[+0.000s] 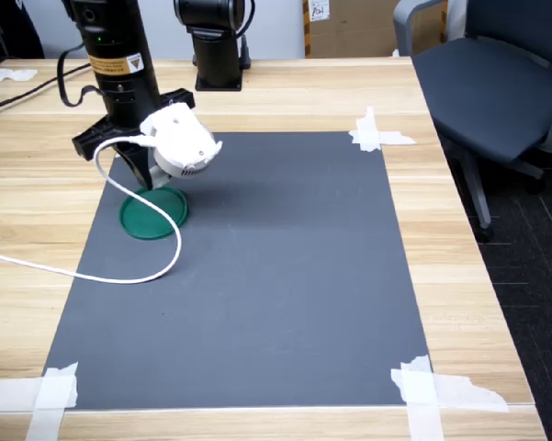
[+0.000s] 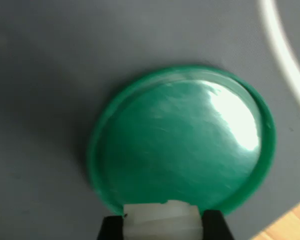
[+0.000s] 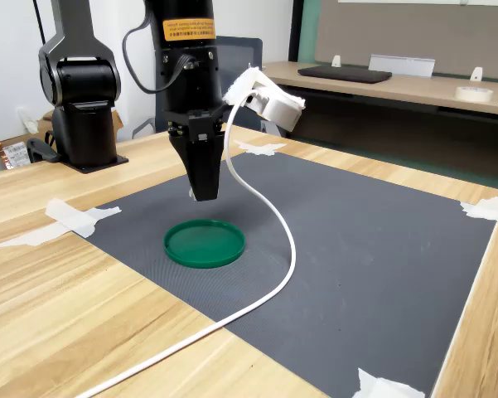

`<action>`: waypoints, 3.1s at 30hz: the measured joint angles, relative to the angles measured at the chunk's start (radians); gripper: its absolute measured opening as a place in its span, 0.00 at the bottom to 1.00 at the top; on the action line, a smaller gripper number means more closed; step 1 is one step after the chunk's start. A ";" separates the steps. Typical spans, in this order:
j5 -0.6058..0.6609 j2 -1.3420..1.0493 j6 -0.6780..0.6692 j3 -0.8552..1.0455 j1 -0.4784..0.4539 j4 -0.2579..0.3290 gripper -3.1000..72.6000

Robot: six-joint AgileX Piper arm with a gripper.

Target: Grasp a white terminal and put it in the green lid.

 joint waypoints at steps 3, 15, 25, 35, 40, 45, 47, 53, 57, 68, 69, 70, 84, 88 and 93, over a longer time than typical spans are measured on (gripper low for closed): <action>-0.019 0.012 -0.059 0.001 -0.036 0.013 0.38; -0.053 0.069 -0.183 0.001 -0.048 0.089 0.38; -0.092 0.117 -0.185 0.001 -0.048 0.078 0.38; -0.084 0.119 -0.185 0.001 -0.048 0.071 0.44; -0.083 0.107 -0.181 0.001 -0.048 0.104 0.70; -0.105 0.046 -0.172 0.001 -0.048 0.179 0.83; -0.123 0.006 -0.152 0.001 -0.048 0.207 0.84; -0.191 -0.157 -0.090 0.001 -0.048 0.317 0.70; -0.198 -0.255 -0.084 0.007 -0.048 0.408 0.45; -0.241 -0.506 -0.083 0.109 -0.048 0.528 0.01; -0.256 -0.536 -0.083 0.126 -0.048 0.544 0.01; -0.269 -0.567 -0.083 0.144 -0.048 0.562 0.01; -0.737 -0.867 -0.096 0.407 0.063 0.899 0.01; -0.792 -0.929 -0.102 0.458 0.126 0.922 0.01; -0.778 -1.063 -0.103 0.553 0.133 0.995 0.01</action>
